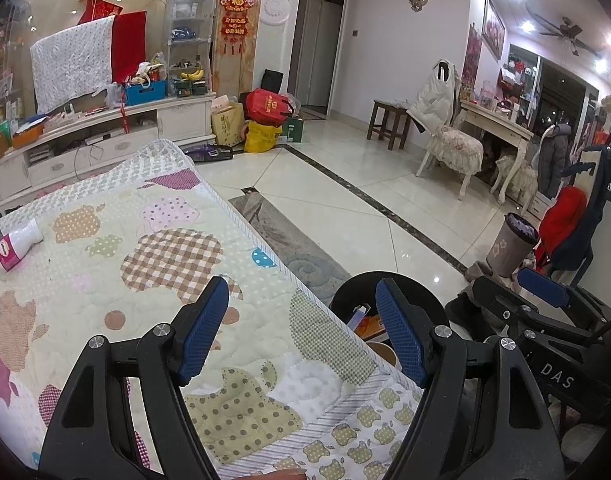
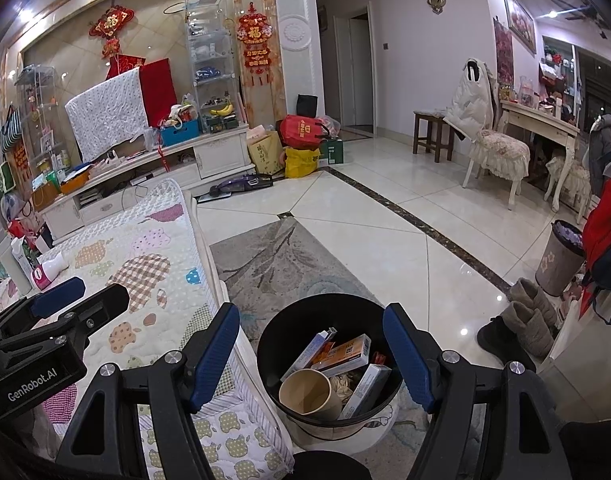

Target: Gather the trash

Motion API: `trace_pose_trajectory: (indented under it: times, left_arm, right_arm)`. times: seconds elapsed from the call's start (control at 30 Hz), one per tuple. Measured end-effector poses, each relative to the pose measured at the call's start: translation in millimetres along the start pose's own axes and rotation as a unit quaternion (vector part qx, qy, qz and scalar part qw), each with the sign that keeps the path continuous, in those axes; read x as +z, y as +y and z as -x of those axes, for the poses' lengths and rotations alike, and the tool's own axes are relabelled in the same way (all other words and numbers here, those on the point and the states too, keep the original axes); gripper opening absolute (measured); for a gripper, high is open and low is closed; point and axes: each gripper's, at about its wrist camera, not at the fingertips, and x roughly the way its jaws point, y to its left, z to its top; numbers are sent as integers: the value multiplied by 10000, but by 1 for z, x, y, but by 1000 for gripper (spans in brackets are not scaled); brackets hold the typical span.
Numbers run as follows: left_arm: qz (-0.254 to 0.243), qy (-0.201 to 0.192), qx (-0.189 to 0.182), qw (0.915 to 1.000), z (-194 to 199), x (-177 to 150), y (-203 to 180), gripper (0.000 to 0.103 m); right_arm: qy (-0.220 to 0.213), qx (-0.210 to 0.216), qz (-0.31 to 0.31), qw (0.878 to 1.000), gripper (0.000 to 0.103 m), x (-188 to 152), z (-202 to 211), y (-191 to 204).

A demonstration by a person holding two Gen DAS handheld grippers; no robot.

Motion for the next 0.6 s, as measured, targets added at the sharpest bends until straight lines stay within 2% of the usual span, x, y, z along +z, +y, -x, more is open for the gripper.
trace_pose_trajectory:
  times: [0.6]
  left_arm:
    - [11, -10, 2, 10000, 0, -1, 0, 75]
  right_arm:
    - [23, 4, 3, 10000, 72, 0, 0, 0]
